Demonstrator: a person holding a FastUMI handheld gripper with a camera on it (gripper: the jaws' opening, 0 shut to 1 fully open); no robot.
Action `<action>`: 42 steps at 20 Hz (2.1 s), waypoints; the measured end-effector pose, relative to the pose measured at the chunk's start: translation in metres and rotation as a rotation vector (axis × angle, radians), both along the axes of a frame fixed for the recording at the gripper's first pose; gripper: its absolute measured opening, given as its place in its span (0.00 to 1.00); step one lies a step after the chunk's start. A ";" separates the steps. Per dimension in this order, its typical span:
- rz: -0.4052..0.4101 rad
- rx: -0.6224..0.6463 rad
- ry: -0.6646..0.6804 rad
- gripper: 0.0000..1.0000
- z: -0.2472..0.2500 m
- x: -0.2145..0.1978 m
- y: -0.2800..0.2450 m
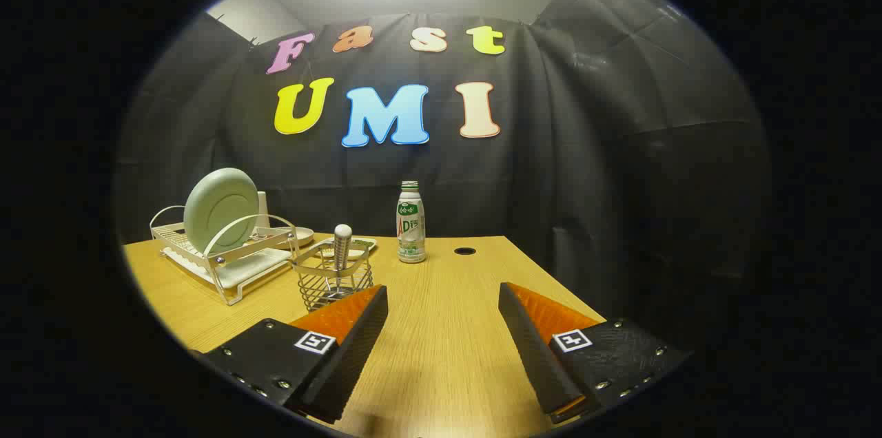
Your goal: Take the plate from the dish rack, then take the spoon from the basket and place it into the plate.
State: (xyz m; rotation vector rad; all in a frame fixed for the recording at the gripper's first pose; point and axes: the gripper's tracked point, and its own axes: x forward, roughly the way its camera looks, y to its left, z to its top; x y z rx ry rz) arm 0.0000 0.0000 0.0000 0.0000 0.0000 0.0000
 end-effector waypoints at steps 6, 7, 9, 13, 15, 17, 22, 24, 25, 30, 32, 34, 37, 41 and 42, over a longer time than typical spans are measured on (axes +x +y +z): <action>-0.024 0.031 -0.023 0.99 0.018 0.063 -0.010; -0.025 0.039 -0.049 0.99 0.033 0.070 -0.012; -0.078 0.015 -0.086 0.99 0.062 0.076 -0.029; -0.160 -0.017 -0.120 0.99 0.116 0.040 -0.053; -0.209 -0.038 -0.096 0.99 0.130 0.012 -0.065; -0.249 -0.066 -0.060 0.99 0.139 -0.023 -0.068; -0.280 -0.047 0.005 0.99 0.159 -0.089 -0.038; -0.262 -0.067 0.019 0.99 0.169 -0.102 -0.011; -0.246 -0.069 0.025 0.99 0.174 -0.105 0.007; -0.134 -0.019 0.045 0.99 0.193 -0.084 0.121; -0.084 -0.001 0.056 0.99 0.198 -0.068 0.171; -0.032 0.027 0.069 0.99 0.199 -0.047 0.220; 0.022 0.090 0.103 0.99 0.191 -0.010 0.281; 0.052 0.140 0.176 0.99 0.165 0.033 0.336; 0.056 0.143 0.194 0.99 0.159 0.043 0.347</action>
